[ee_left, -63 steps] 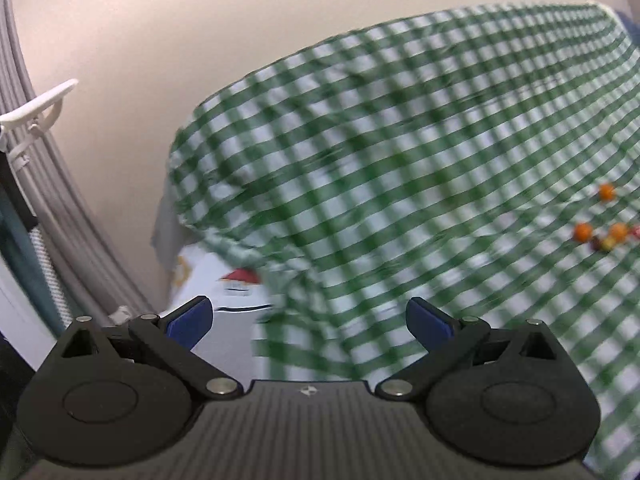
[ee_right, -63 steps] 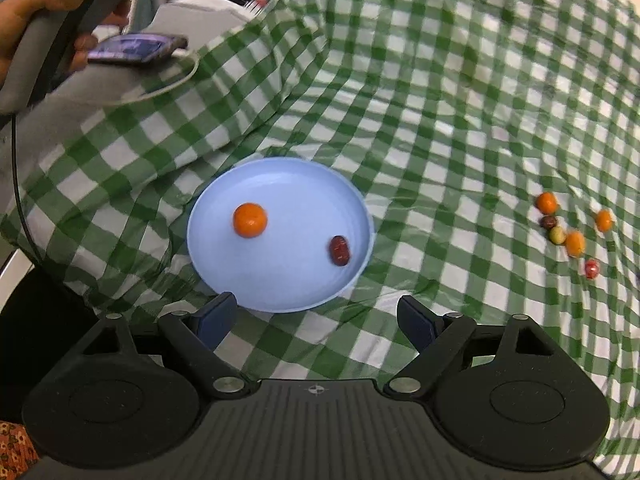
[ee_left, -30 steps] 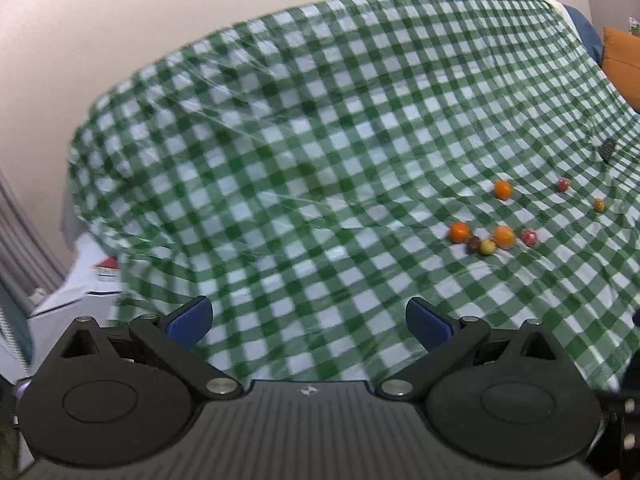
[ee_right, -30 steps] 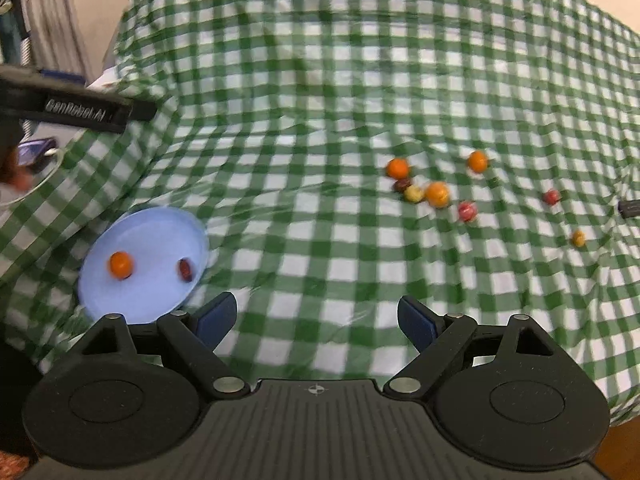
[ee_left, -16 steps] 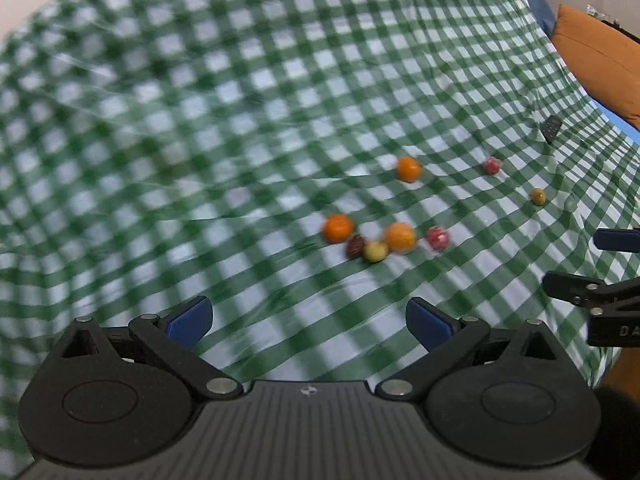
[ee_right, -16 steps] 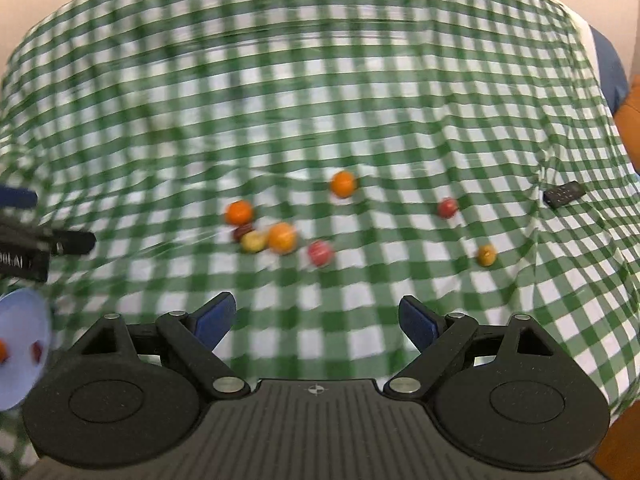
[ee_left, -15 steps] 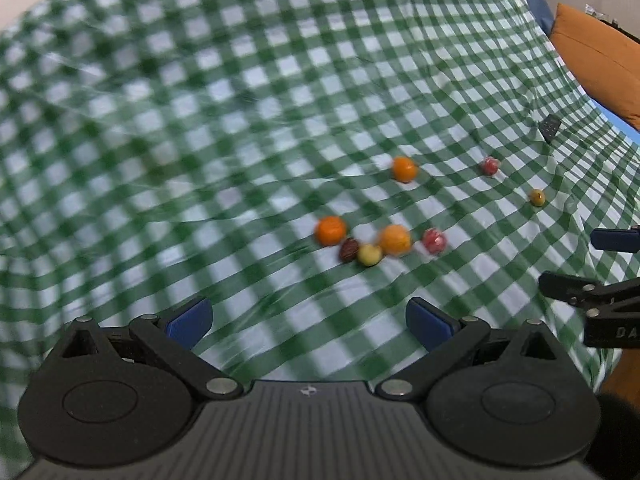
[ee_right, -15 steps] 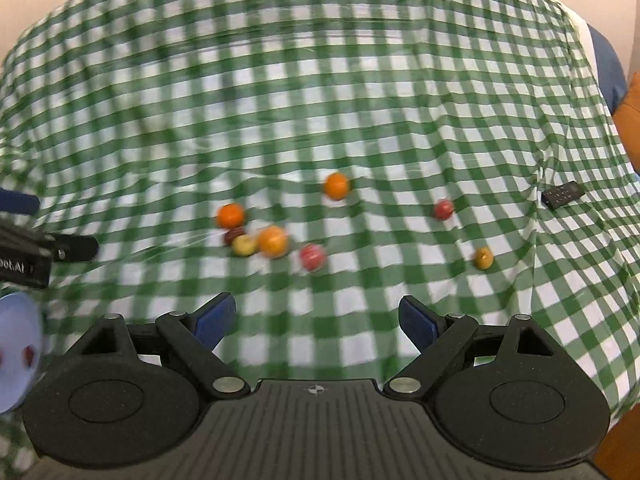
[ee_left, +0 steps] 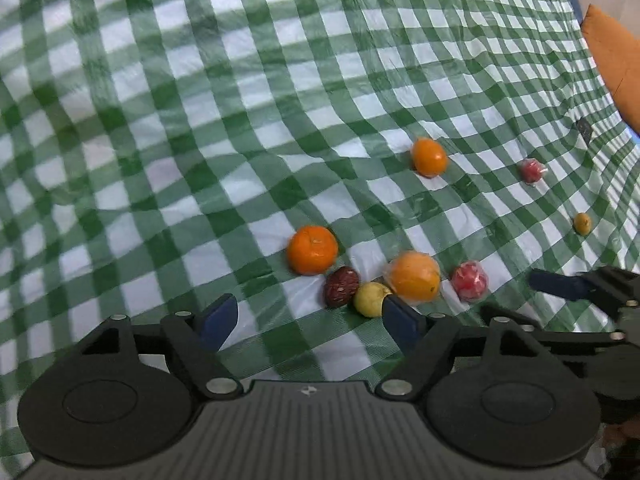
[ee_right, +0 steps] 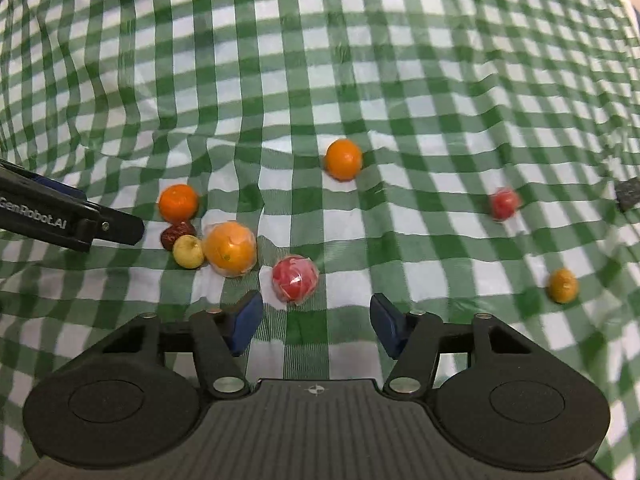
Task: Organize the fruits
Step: 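Grasp a mandarin with the left tool while the right tool grasps the red lychee, then carry both fruits over the blue plate and open both tools to drop them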
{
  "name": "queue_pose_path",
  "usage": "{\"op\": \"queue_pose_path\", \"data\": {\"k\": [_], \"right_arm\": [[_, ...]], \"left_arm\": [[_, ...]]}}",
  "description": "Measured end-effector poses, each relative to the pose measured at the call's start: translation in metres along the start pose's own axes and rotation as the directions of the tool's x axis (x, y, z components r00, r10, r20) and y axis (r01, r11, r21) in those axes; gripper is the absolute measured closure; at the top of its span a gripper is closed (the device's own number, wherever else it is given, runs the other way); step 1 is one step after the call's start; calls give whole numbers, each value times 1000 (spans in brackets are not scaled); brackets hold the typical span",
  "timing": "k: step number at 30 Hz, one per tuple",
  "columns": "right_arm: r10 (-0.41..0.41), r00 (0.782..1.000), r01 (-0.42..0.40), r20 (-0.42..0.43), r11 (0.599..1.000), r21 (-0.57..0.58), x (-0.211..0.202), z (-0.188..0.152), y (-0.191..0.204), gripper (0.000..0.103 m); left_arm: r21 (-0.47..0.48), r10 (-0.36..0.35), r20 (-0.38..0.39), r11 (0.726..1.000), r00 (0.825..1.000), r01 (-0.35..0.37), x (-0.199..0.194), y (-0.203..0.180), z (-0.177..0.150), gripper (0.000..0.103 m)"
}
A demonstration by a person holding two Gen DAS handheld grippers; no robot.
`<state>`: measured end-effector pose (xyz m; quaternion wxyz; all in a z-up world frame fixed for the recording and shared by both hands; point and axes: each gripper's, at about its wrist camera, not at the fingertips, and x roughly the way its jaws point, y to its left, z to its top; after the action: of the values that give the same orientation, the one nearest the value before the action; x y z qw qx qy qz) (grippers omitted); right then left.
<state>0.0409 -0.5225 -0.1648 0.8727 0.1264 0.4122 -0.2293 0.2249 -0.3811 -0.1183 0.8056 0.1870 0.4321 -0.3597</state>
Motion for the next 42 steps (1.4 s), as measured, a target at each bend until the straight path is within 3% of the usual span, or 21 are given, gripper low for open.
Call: {"op": "queue_pose_path", "data": {"k": [5, 8, 15, 16, 17, 18, 19, 24, 28, 32, 36, 42], "right_arm": [[13, 1000, -13, 5, 1000, -11, 20, 4, 4, 42], [21, 1000, -21, 4, 1000, -22, 27, 5, 5, 42], [1, 1000, -1, 25, 1000, -27, 35, 2, 8, 43], [-2, 1000, 3, 28, 1000, -30, 36, 1, 9, 47], [3, 999, -2, 33, 999, -36, 35, 1, 10, 54], [16, 999, -15, 35, 999, -45, 33, -1, 14, 71], [15, 999, -13, 35, 999, -49, 32, 0, 16, 71], [4, 999, -3, 42, 1000, -24, 15, -1, 15, 71], [-34, 996, 34, 84, 999, 0, -18, -7, 8, 71], [-38, 994, 34, 106, 999, 36, -58, -13, 5, 71], [29, 994, -32, 105, 999, 32, -102, -21, 20, 71], [180, 978, -174, 104, 983, -62, -173, -35, 77, 71]], "left_arm": [[54, -50, 30, 997, 998, 48, 3, -16, 1, 19], [96, -40, 50, 995, 998, 35, 5, -22, 5, 19], [-26, 32, 8, 999, 999, -32, 43, 0, 30, 20], [-27, 28, -8, 999, 1000, -28, 48, 1, 33, 22], [-25, 29, -26, 999, 999, -30, 53, 0, 35, 37], [-23, 31, -44, 999, 999, -32, 57, 0, 36, 64], [-28, 21, -63, 999, 998, -23, 61, 1, 37, 66], [-6, 70, -5, 998, 998, -70, 48, 2, 33, 67], [-24, 86, 45, 996, 995, -85, 8, 13, 19, 67], [-38, 110, 68, 993, 992, -108, -50, 25, -16, 67], [-86, 127, 40, 989, 991, -124, -111, 35, -57, 67], [-174, 189, 27, 968, 982, -181, -199, 54, -117, 67]]}}
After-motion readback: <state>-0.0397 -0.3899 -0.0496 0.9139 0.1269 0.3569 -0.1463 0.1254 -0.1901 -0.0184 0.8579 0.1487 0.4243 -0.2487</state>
